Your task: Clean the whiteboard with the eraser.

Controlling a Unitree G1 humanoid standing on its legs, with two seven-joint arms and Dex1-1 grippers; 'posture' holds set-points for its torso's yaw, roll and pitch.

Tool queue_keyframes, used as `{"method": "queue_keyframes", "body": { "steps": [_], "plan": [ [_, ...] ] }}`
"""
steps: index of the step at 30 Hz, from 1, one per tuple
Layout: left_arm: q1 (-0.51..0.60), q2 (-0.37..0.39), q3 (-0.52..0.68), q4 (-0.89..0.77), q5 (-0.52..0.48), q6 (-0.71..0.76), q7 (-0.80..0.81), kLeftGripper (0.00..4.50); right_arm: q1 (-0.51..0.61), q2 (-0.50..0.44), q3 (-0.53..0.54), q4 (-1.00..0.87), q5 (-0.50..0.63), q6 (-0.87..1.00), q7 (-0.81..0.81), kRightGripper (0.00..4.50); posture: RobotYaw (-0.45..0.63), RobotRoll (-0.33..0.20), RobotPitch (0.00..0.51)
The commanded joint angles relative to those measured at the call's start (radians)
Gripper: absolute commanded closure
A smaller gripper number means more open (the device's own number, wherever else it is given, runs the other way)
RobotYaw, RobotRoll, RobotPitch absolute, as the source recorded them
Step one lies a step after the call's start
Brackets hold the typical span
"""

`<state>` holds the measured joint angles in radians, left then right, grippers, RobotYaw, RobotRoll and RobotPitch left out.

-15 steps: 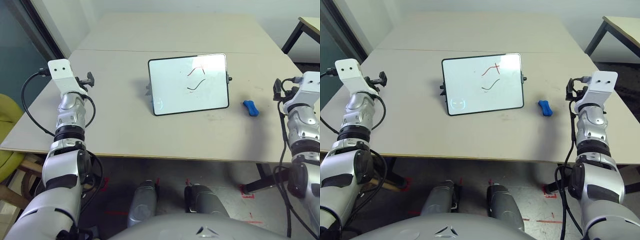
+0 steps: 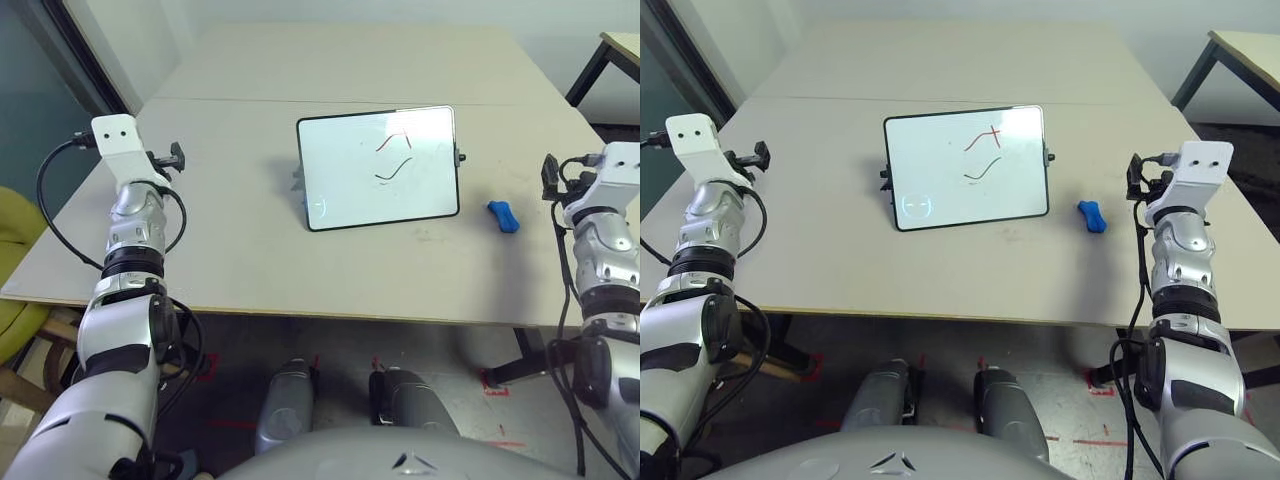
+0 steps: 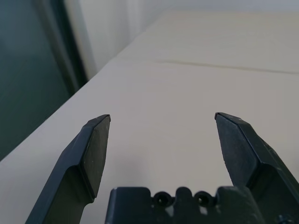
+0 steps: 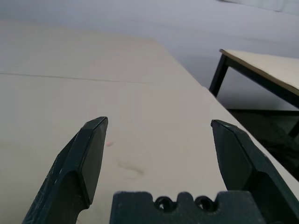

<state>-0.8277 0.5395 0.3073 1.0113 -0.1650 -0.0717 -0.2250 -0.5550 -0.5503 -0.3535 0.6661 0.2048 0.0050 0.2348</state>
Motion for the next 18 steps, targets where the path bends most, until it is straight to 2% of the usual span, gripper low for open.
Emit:
{"method": "queue_keyframes", "body": {
  "steps": [1, 7, 11, 14, 18],
  "plan": [
    [-0.016, 0.019, -0.036, -0.012, -0.02, 0.017, -0.216, 0.0, 0.03, -0.035, 0.03, -0.136, 0.024, 0.198, 0.056, 0.03, 0.16, 0.0, 0.028],
    [-0.023, 0.084, -0.133, -0.16, -0.062, 0.171, -0.666, 0.0, 0.055, -0.114, 0.075, -0.351, 0.088, 0.6, 0.183, 0.03, 0.16, 0.0, 0.025],
    [-0.005, 0.103, -0.191, -0.346, -0.121, 0.309, -0.885, 0.0, 0.056, -0.148, 0.101, -0.442, 0.107, 0.756, 0.228, 0.03, 0.17, 0.0, 0.024],
    [0.004, 0.098, -0.232, -0.458, -0.152, 0.402, -0.971, 0.0, 0.053, -0.175, 0.136, -0.476, 0.097, 0.82, 0.262, 0.03, 0.16, 0.0, 0.023],
    [0.001, 0.071, -0.272, -0.504, -0.157, 0.463, -1.002, 0.0, 0.052, -0.201, 0.184, -0.493, 0.097, 0.905, 0.307, 0.03, 0.15, 0.0, 0.024]
  ]
}}
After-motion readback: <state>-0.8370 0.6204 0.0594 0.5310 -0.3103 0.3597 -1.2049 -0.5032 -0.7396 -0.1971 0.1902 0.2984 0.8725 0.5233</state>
